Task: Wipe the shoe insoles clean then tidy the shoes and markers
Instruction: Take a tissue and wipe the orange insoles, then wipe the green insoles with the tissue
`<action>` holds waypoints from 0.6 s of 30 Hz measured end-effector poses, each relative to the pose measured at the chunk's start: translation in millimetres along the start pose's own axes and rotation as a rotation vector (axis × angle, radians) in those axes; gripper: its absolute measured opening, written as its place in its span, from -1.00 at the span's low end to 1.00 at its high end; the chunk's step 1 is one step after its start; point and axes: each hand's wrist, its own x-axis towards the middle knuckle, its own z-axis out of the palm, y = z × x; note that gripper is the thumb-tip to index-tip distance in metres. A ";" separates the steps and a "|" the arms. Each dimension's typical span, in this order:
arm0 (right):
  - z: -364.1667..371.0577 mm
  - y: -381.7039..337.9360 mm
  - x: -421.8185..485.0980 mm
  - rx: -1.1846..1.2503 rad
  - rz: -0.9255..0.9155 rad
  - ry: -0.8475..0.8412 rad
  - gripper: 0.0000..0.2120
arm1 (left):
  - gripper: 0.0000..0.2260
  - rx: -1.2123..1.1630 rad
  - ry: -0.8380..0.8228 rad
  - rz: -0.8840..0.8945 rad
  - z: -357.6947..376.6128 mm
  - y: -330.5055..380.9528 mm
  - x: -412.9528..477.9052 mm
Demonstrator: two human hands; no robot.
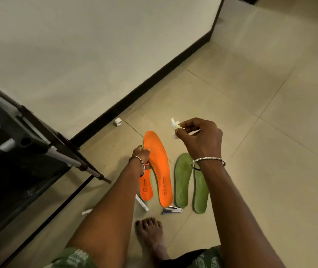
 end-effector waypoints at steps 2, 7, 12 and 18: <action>0.8 9.6 -0.2 -0.048 -0.008 -0.020 -0.94 | -0.71 0.027 -0.010 -0.019 6.5 -14.0 20.2; -3.5 26.5 -0.9 -0.155 0.000 -0.057 -0.94 | -0.61 0.260 0.042 0.009 21.0 -52.2 72.0; -12.2 42.0 0.9 -0.250 0.027 -0.075 -0.95 | -0.60 0.322 0.081 0.032 29.6 -90.9 124.4; -16.2 56.0 10.2 -0.321 0.057 -0.072 -0.96 | -0.65 0.604 0.157 0.262 35.2 -94.4 133.2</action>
